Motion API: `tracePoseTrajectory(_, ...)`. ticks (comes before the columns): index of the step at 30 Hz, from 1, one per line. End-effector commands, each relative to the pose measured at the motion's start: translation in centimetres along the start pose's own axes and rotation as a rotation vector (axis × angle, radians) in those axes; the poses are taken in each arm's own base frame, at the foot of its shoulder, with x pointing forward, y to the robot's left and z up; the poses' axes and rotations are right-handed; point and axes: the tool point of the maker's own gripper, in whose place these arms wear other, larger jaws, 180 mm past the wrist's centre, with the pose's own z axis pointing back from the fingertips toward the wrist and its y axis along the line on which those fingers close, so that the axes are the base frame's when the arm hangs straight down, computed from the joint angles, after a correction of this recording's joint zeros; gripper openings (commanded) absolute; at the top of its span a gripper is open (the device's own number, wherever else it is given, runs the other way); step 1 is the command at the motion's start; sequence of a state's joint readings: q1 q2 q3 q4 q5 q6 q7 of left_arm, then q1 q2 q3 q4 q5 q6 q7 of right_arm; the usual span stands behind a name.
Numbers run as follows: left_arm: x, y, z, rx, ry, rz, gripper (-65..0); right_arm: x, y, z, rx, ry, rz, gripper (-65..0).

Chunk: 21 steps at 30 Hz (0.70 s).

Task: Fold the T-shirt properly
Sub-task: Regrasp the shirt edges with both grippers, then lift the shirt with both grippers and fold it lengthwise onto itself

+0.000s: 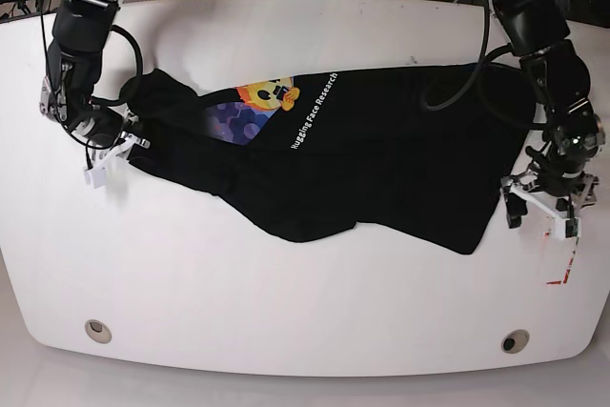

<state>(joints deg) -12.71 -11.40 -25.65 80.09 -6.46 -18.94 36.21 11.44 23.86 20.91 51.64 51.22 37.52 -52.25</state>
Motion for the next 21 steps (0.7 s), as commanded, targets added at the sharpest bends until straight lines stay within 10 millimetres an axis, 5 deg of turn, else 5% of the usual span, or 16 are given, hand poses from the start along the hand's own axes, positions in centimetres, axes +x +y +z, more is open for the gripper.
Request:
tracePoseTrajectory(1, 1.2, 0.5, -1.1, 0.008, -0.019, 0.039, -12.1, 1.5, -0.1, 0.6, -0.014, -0.018, 0.028, -65.0)
tracePoseTrajectory(11, -2.4, -1.3, -5.0, -0.055, 0.105, 0.153, -12.1, 1.5, -0.1, 0.6, -0.012, -0.019, 0.026, -65.0)
tracePoseTrajectory(21, -4.8, -6.3, -6.8, -0.185, 0.178, 0.068, -12.1, 1.5, 0.0, 0.5, -0.008, -0.021, 0.025, -65.0)
